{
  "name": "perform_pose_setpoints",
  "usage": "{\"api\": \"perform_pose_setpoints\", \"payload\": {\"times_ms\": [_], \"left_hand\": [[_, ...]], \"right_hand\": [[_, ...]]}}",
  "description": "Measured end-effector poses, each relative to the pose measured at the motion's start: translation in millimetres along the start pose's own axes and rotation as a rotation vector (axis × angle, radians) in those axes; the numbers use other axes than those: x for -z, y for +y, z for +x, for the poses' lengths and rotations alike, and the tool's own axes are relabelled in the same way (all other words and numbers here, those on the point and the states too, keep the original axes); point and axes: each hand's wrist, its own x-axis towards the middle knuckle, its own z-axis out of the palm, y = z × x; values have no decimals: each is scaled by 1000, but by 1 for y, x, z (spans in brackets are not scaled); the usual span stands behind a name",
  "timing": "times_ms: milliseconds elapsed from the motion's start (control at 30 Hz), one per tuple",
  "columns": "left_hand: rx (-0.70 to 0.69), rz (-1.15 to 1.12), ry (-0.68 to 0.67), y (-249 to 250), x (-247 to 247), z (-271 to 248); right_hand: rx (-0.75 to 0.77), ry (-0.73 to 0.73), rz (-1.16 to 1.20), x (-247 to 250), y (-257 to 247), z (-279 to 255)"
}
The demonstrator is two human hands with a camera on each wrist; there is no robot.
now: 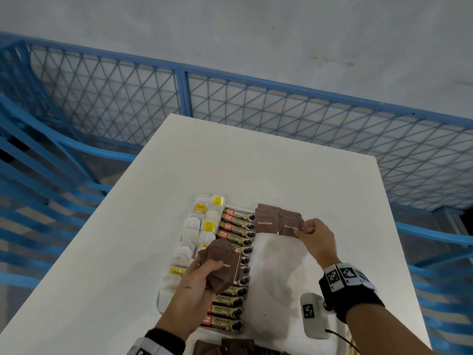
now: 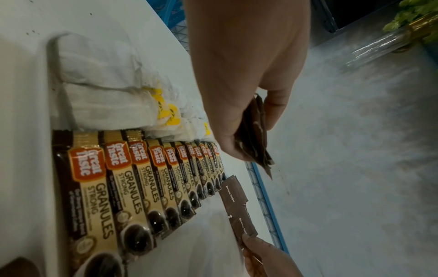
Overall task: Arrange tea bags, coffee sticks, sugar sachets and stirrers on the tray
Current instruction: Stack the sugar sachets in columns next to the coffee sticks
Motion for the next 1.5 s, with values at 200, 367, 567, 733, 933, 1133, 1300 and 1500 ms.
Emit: {"api": "perform_pose_setpoints", "payload": {"times_ms": [200, 367, 567, 733, 933, 1133, 1300, 1500], "left_hand": [[-26, 17, -6, -3, 1, -1], [-56, 64, -29, -3, -2, -2], [-85, 78, -80, -4, -3, -4], [-110, 90, -131, -5, -4, -7], [-85, 108, -142, -4, 2, -12], [-34, 118, -83, -5, 12, -8], [-33, 109, -51, -3, 15, -7], [-17, 100, -51, -3, 17, -7]], "right_hand": [[26, 17, 16, -2, -4, -7], [66, 76, -4, 0, -8, -17], [189, -139, 91, -8, -44, -66], [181, -668, 256, -18, -64, -115], [178, -768, 373, -29, -57, -127], [149, -725, 431, -31, -52, -119], [107, -578, 459, -25, -45, -92], [-5, -290, 483, -28, -29, -42]]}}
